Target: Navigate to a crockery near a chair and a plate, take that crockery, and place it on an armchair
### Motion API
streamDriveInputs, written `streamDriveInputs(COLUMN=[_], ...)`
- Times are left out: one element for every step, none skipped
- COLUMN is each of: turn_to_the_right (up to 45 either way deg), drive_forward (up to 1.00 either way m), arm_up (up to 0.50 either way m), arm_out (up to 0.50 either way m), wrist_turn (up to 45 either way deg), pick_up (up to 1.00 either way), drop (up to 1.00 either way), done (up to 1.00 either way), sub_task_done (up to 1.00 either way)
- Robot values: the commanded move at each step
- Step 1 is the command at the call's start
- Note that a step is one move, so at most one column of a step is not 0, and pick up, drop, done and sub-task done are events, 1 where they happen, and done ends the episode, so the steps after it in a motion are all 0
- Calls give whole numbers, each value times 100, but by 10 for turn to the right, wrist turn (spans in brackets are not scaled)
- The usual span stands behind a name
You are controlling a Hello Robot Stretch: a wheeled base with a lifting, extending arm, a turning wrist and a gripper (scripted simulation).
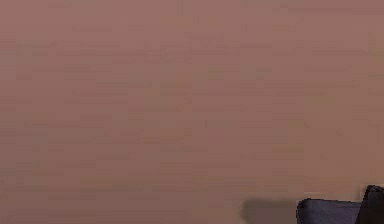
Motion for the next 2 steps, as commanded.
streamDriveInputs(turn_to_the_right=[0,0], drive_forward=[0,0], arm_up=[0,0], arm_out=[0,0], wrist_turn=[450,450], pick_up=[0,0], drop=[0,0], done=[0,0], sub_task_done=[0,0])
